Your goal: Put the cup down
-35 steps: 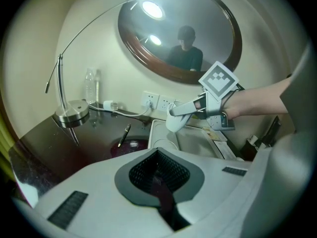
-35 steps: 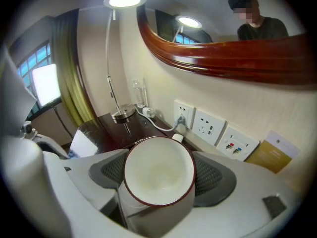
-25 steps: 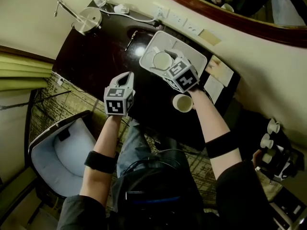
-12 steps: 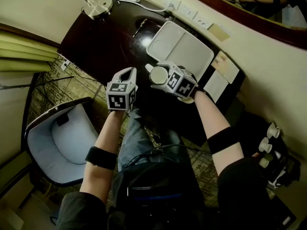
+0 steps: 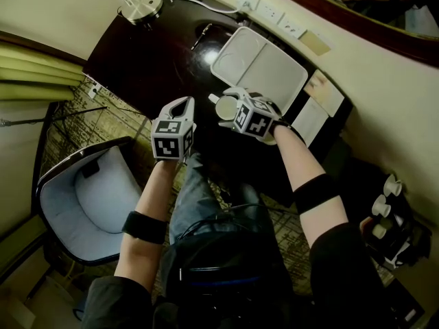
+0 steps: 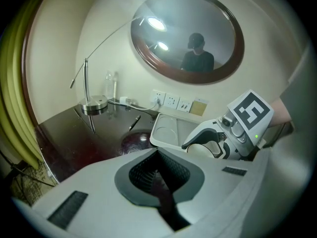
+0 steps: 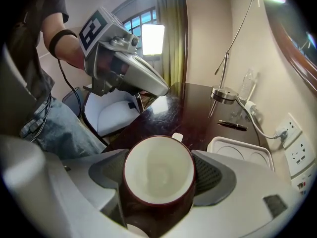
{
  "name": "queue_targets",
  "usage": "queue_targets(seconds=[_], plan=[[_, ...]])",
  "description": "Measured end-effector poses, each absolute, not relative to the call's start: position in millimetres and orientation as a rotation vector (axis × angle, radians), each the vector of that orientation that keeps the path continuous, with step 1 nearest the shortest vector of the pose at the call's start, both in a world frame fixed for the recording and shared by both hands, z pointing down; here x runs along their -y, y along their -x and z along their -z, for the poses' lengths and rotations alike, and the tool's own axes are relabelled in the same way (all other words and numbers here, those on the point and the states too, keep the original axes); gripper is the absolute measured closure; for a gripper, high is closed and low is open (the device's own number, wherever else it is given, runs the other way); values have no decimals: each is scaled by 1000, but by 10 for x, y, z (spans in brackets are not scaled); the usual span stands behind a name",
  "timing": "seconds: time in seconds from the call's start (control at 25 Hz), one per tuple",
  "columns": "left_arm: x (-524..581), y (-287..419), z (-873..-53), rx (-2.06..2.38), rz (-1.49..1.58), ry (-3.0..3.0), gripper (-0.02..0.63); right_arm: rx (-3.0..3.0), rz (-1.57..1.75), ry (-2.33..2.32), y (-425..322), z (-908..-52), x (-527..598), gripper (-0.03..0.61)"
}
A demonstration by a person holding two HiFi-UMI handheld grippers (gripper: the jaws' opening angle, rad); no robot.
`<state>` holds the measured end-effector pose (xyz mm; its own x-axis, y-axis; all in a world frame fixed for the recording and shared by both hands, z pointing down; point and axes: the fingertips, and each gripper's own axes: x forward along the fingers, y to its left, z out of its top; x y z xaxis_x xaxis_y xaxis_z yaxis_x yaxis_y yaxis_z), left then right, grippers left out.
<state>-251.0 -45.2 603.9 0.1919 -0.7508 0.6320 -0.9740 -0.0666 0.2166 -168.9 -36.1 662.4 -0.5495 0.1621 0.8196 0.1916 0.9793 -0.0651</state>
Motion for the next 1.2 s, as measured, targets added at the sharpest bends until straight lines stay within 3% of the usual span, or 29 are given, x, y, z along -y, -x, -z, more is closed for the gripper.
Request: queue_targets(seconds=[0.52, 0.84, 1.2], plan=[[432, 2443, -6075, 1585, -523, -1883, 613, 2141, 39, 266, 1682, -6769, 340, 170], [423, 2458, -5985, 1623, -520, -1883, 613, 2107, 34, 281, 1581, -6788, 337, 118], [355, 2379, -5809, 1660, -499, -1897, 612, 2155, 77, 199, 1503, -6381, 478, 117]])
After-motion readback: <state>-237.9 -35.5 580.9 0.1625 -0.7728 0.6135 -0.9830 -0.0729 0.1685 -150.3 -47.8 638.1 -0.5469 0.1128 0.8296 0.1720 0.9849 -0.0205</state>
